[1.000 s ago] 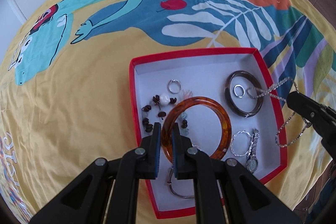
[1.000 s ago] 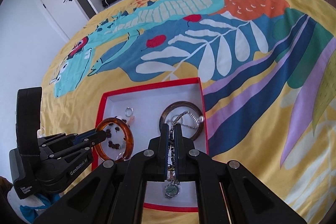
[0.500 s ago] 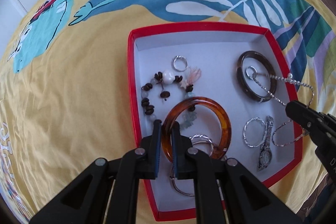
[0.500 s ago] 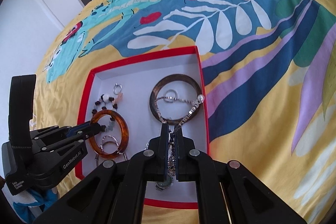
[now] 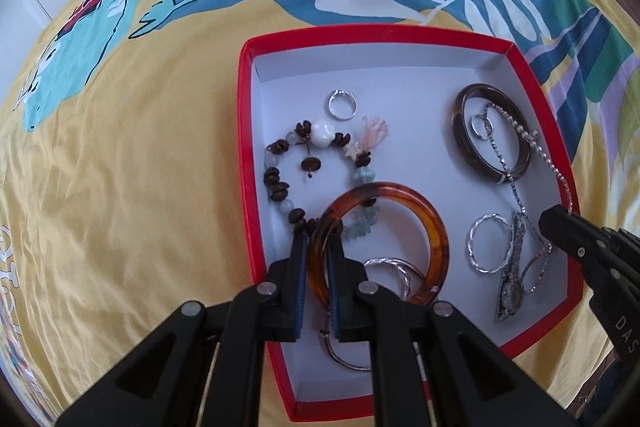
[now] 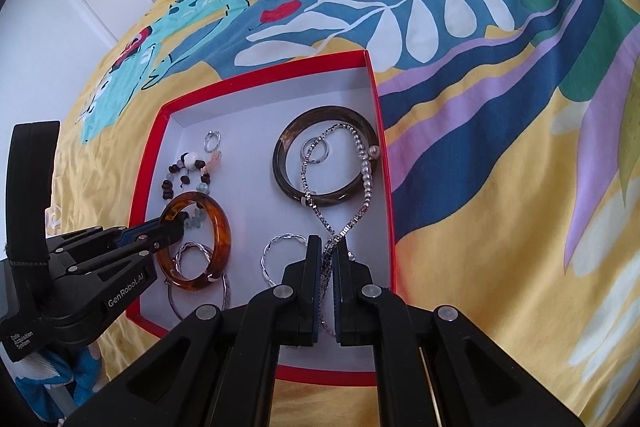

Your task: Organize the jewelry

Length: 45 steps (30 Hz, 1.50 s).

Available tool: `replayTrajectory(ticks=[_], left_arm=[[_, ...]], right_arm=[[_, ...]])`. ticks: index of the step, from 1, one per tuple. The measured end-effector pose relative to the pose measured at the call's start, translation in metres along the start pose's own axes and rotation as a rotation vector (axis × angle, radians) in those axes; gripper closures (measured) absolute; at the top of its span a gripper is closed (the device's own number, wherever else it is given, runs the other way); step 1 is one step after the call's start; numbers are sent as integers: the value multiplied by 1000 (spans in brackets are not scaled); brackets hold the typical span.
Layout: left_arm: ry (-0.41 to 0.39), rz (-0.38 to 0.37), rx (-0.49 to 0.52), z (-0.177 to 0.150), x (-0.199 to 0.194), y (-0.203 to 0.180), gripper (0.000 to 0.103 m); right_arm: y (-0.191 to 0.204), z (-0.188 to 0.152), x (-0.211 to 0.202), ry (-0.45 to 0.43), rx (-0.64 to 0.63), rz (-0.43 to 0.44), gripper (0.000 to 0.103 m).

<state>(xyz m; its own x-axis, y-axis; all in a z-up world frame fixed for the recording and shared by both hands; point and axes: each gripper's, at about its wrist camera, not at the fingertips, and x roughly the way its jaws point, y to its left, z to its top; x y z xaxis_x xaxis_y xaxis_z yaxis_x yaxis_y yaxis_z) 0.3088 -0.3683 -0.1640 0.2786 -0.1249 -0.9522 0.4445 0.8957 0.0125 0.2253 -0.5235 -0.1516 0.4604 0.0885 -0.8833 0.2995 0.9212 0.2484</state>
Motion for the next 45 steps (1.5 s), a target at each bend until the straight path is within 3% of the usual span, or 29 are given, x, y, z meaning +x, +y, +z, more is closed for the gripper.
replayTrajectory(ticks=[8, 13, 27, 45], left_arm=[[-8, -12, -1, -3, -4, 2, 93], [-23, -40, -10, -6, -10, 4, 89], [-73, -74, -28, -17, -34, 7, 78], [-128, -37, -85, -37, -63, 40, 71]], right_arm=[[4, -2, -2, -11, -7, -3, 91], [5, -4, -7, -25, -2, -2, 80], [12, -15, -21, -61, -7, -1, 71], [45, -25, -39, -131, -38, 9, 59]])
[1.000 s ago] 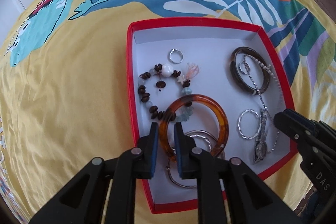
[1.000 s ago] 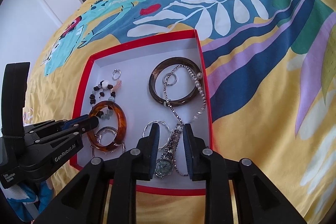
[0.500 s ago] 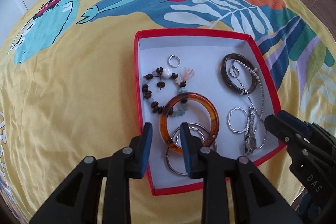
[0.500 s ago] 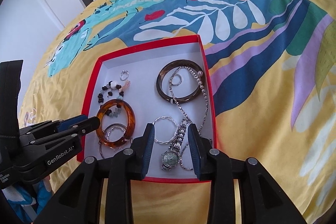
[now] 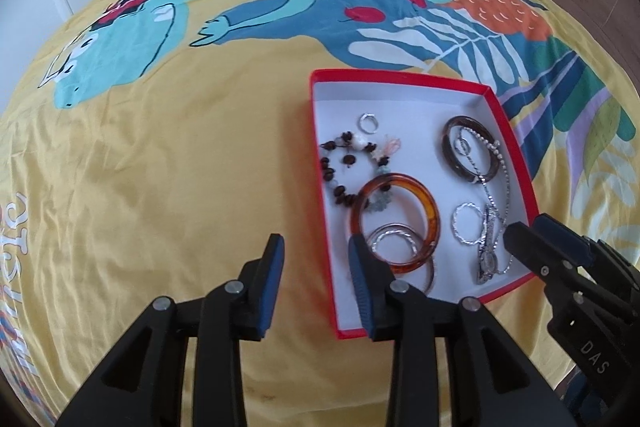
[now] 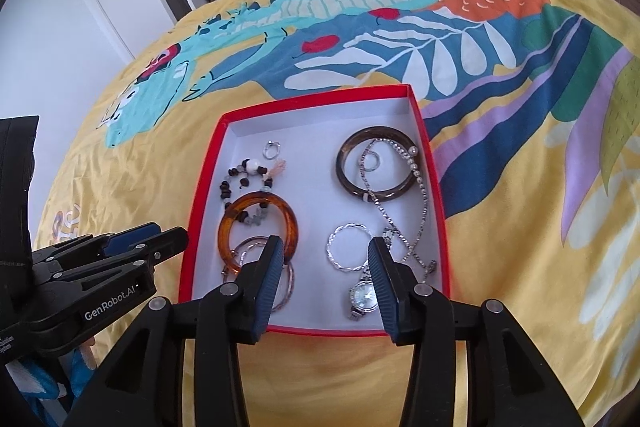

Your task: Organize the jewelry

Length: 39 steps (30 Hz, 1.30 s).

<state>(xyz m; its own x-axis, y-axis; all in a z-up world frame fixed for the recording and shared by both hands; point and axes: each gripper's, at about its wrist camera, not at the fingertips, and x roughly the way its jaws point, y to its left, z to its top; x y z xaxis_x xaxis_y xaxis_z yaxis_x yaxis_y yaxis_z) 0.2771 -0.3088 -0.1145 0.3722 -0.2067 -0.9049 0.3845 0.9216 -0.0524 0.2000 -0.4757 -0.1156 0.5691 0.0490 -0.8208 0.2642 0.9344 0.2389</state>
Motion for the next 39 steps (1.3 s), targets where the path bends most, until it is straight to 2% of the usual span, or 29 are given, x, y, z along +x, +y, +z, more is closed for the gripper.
replayTrajectory(ticks=[7, 23, 33, 39], left_arm=[[-16, 42, -26, -9, -6, 23, 71], [-41, 80, -70, -31, -22, 70, 71], [-84, 105, -96, -42, -33, 95, 71], [-111, 149, -109, -50, -36, 105, 71]], right_arm=[[18, -4, -2, -16, -16, -1, 56], [57, -25, 0, -35, -44, 0, 54], [81, -37, -4, -50, -83, -2, 53], [86, -44, -6, -70, -80, -13, 52]])
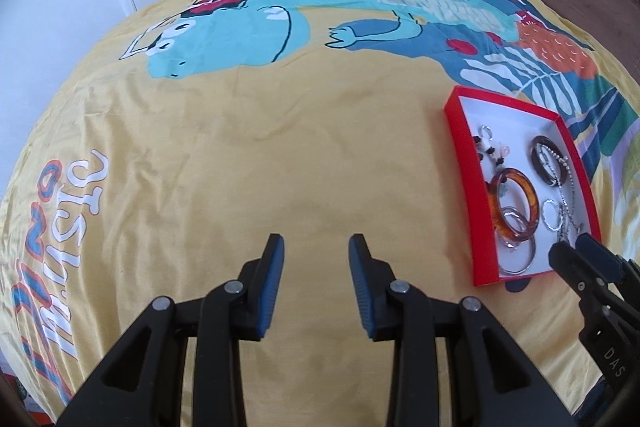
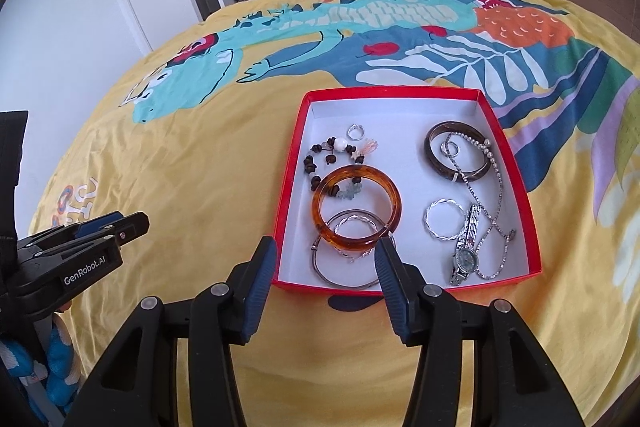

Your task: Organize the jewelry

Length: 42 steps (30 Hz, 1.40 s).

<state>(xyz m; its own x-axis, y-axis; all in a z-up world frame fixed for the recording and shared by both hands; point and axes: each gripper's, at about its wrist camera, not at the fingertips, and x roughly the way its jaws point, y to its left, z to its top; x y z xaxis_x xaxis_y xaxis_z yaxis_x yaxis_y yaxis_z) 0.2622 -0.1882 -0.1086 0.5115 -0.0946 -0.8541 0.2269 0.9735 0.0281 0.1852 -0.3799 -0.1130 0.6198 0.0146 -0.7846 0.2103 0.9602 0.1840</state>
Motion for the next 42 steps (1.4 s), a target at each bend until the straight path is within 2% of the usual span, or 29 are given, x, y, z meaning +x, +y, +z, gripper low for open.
replayTrajectory(ticks=[6, 15, 22, 32, 42], left_arm=[[-25, 22, -27, -7, -1, 13, 71], [-52, 27, -48, -21, -4, 26, 71], [-74, 23, -50, -31, -11, 33, 71], [-126, 32, -58, -45, -29, 44, 71], [-176, 46, -64, -61, -65, 48, 71]], right_arm=[[5, -7, -2, -18, -8, -14, 48], [9, -15, -6, -57, -22, -25, 28], [13, -23, -9, -84, -36, -24, 22], [22, -34, -22, -135, -67, -16, 20], [30, -44, -51, -191, -81, -9, 7]])
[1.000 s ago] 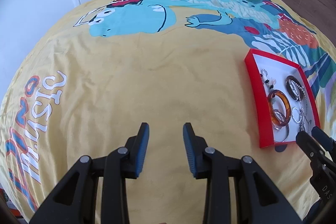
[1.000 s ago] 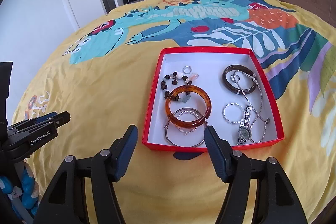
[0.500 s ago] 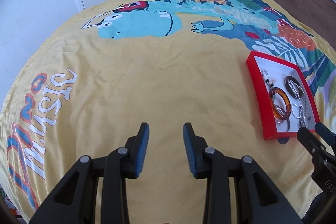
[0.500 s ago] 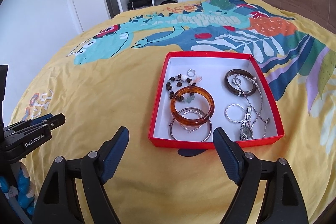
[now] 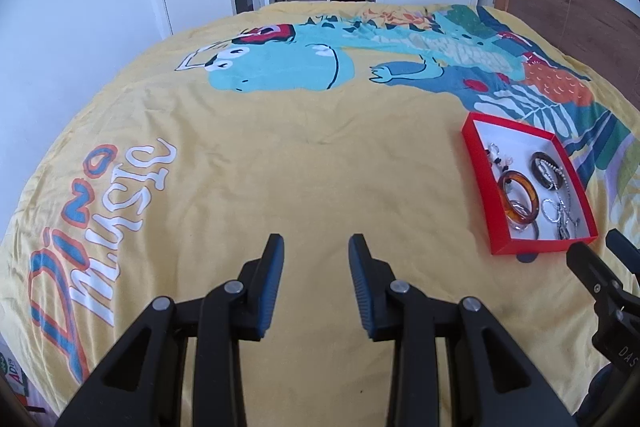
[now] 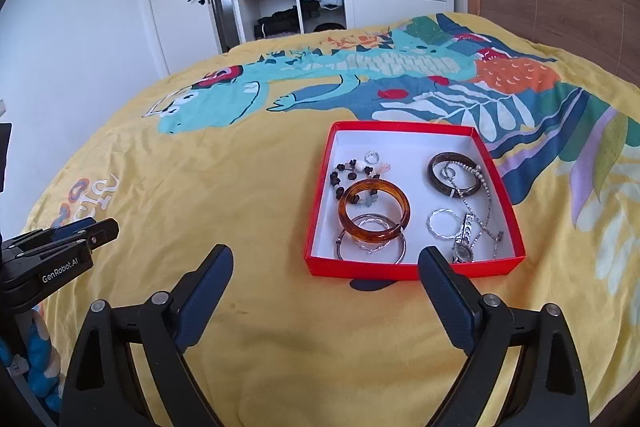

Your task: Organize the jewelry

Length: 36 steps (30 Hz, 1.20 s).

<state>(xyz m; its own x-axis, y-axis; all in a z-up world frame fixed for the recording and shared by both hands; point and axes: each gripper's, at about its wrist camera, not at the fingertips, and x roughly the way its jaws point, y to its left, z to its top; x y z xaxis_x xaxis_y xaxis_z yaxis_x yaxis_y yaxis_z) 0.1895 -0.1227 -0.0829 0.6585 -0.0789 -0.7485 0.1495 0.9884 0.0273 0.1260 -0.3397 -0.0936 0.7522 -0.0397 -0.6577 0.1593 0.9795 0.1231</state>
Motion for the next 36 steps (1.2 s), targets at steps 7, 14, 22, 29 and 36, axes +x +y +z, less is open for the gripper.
replayTrajectory(ticks=[7, 14, 22, 29, 36], left_arm=[[-32, -4, 7, -7, -30, -1, 71], [-45, -9, 4, -17, -56, -1, 71], [-67, -13, 11, -26, -82, -5, 71], [-79, -14, 13, -30, -96, -4, 71], [-82, -13, 12, -36, -105, -3, 71]], right_arm=[[1, -5, -27, -35, -2, -2, 0], [-2, -10, -53, -62, -7, -9, 0], [-7, -19, -79, -72, -10, -21, 0], [-13, -21, -97, -93, -1, -29, 0], [-13, -19, -109, -111, -3, -28, 0]])
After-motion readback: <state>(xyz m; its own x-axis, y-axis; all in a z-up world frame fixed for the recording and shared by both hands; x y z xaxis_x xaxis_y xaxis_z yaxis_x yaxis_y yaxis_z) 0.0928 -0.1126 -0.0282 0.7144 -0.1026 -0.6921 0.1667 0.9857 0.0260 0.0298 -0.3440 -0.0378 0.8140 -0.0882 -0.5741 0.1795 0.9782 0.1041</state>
